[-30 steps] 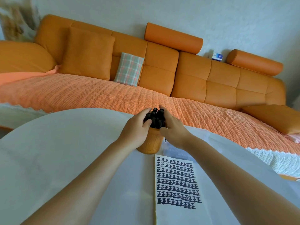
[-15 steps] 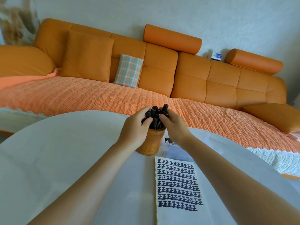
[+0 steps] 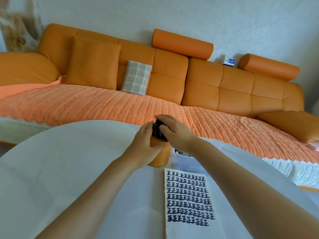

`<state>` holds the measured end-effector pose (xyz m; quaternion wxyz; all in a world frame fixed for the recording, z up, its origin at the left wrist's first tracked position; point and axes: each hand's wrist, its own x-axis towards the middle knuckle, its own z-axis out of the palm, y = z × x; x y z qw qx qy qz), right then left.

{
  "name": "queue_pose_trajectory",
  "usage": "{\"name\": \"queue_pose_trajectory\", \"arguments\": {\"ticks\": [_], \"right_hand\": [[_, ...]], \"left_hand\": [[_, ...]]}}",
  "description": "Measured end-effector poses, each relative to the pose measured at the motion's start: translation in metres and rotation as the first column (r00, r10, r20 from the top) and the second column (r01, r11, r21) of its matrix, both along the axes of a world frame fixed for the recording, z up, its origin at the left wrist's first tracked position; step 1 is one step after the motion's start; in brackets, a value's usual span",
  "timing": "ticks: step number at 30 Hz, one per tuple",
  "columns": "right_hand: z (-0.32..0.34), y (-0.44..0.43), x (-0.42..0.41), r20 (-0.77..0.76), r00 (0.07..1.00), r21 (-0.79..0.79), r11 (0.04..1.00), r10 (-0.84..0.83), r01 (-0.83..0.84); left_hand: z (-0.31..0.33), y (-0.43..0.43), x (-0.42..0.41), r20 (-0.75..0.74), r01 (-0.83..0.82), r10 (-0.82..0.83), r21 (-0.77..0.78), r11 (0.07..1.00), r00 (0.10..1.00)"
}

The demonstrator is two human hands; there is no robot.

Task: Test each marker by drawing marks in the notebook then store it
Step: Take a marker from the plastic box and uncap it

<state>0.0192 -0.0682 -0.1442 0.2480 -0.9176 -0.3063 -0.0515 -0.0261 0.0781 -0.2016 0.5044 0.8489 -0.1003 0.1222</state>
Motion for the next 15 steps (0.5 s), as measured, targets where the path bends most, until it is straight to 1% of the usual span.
{"name": "queue_pose_trajectory", "arguments": {"ticks": [1,3,4,5,6,8,10,12,13,15], "right_hand": [[0.002,-0.001,0.001,-0.053,0.999,0.054,0.999,0.003,0.000],[0.006,-0.007,-0.002,-0.164,0.986,0.228,0.973,0.004,0.033],[0.008,-0.012,-0.002,-0.181,0.983,0.288,0.955,-0.019,0.072],[0.009,-0.019,-0.003,-0.168,0.984,0.308,0.944,-0.066,0.116],[0.008,-0.028,-0.001,-0.135,0.982,0.288,0.944,-0.128,0.163],[0.004,-0.047,0.005,-0.080,0.966,0.164,0.952,-0.247,0.257],[-0.001,-0.065,0.010,-0.100,0.945,-0.037,0.950,-0.312,0.310],[-0.007,-0.078,0.013,-0.139,0.927,-0.259,0.916,-0.349,0.306],[-0.010,-0.082,0.015,-0.135,0.925,-0.344,0.893,-0.354,0.292],[-0.013,-0.088,0.017,-0.136,0.922,-0.424,0.863,-0.361,0.275]], "left_hand": [[-0.002,0.002,0.001,-0.006,-0.008,0.009,0.035,0.999,1.000],[-0.007,0.003,0.001,-0.001,-0.017,0.017,0.086,0.996,1.000],[-0.008,0.002,0.001,0.008,-0.027,0.027,0.093,0.995,1.000],[-0.009,0.001,0.000,0.019,-0.047,0.046,0.090,0.995,0.999],[-0.011,0.000,0.001,0.035,-0.070,0.067,0.076,0.995,0.997],[-0.012,-0.003,0.001,0.055,-0.109,0.107,0.042,0.993,0.993],[-0.014,-0.004,0.001,0.053,-0.133,0.131,0.027,0.991,0.990],[-0.018,-0.004,-0.001,0.028,-0.153,0.153,0.018,0.988,0.988],[-0.020,-0.004,-0.005,0.026,-0.174,0.174,0.016,0.985,0.984],[-0.024,-0.003,-0.013,0.053,-0.256,0.254,0.021,0.967,0.966]]}}
